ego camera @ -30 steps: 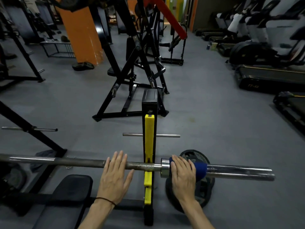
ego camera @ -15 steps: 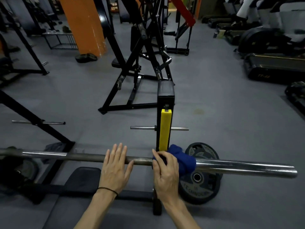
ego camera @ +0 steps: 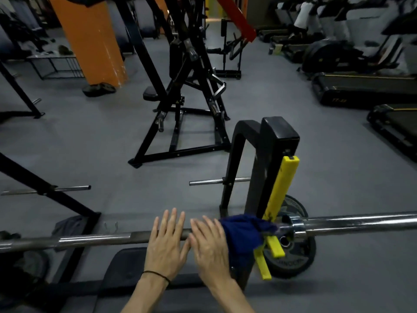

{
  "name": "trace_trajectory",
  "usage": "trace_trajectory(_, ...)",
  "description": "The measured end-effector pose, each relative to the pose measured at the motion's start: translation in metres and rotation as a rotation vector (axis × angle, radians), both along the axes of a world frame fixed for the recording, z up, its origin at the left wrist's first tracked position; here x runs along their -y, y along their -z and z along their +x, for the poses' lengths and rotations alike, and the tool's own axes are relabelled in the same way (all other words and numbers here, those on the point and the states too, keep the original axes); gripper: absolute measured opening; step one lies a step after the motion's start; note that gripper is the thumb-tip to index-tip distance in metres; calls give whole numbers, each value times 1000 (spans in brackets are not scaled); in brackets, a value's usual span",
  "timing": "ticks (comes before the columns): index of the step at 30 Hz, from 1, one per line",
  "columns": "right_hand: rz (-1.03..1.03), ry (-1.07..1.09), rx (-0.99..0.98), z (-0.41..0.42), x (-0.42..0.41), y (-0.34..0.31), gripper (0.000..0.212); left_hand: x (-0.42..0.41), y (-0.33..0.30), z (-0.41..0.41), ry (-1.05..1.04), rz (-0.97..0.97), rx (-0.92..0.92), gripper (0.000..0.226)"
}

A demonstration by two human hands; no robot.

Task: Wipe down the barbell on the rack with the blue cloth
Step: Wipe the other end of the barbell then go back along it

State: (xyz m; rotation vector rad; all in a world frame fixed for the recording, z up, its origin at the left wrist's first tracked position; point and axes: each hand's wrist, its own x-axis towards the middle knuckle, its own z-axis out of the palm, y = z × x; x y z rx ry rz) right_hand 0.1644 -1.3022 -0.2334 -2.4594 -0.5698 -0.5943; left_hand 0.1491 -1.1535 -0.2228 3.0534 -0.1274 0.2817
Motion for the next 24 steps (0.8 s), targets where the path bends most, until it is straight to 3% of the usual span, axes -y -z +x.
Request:
trace_trajectory(5, -27, 31, -54, 5, -7, -7, 54, -30, 8, 0, 69, 19, 90, 66)
trace_trajectory(9, -101, 279, 31, 20, 63, -10, 59, -20, 5, 10, 26, -17, 267, 58)
trace_trajectory(12, -116, 446, 19, 23, 57, -1, 46, -15, 2, 19, -1, -18, 351, 49)
trace_trajectory(14, -68, 377, 35, 19, 18, 5, 41, -17, 4, 21, 6, 1, 386, 44)
trace_trajectory(16, -121, 165, 64, 9, -10, 6, 42, -20, 3, 25, -6, 27, 380, 43)
trace_trajectory(19, -261, -1, 97, 12, 25, 1, 48, -17, 2, 27, -11, 25, 357, 41)
trace_trajectory(22, -200, 208, 78, 19, 85, 4, 47, -15, 0, 27, -25, 11, 344, 41)
trace_trajectory(24, -100, 384, 29, 22, 83, 5, 43, -13, -4, 27, -50, 8, 331, 41)
